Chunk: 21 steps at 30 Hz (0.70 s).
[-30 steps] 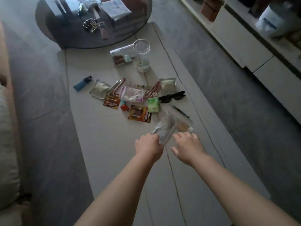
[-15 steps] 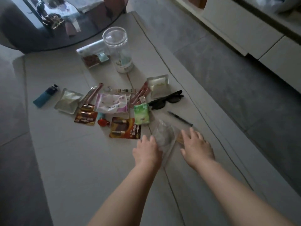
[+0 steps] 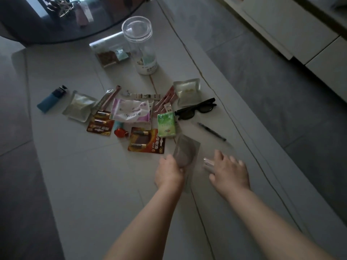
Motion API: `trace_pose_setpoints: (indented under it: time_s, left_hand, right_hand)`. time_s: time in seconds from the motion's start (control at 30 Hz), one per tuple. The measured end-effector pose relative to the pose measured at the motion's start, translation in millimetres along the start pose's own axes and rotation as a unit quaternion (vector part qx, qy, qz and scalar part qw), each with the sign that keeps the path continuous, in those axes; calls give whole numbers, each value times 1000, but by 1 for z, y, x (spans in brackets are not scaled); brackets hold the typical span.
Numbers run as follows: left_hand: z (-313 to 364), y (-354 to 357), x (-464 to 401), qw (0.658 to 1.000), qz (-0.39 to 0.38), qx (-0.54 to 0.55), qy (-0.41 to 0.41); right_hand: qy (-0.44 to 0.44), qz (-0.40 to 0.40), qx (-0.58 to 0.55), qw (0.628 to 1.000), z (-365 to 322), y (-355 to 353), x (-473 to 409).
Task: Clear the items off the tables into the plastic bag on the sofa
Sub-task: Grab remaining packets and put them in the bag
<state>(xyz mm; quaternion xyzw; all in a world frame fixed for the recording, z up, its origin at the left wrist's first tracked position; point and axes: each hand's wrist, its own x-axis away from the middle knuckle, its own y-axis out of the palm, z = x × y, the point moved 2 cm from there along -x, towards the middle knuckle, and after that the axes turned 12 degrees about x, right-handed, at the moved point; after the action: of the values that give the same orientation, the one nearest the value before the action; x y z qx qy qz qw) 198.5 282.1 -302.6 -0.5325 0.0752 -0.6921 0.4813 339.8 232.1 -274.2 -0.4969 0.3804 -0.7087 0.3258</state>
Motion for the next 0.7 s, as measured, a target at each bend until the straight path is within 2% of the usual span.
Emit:
trace_pose_setpoints:
  time_s: [0.1, 0.23, 0.4, 0.5, 0.7]
  left_hand:
    - [0, -14, 17, 999, 0, 52, -5]
    - [0, -39, 48, 991, 13, 134, 0]
    - [-11, -71, 104, 959, 31, 283, -17]
    - [-31, -89, 146, 947, 79, 309, -42]
    - [-102, -132, 249, 892, 142, 411, -124]
  right_hand:
    - [-26, 8, -24, 999, 0, -21, 13]
    - [-37, 6, -116, 993, 0, -49, 40]
    - [-54, 25, -176, 983, -2, -91, 88]
    - [-98, 40, -174, 979, -10, -113, 125]
    - [-200, -9, -187, 962, -50, -147, 199]
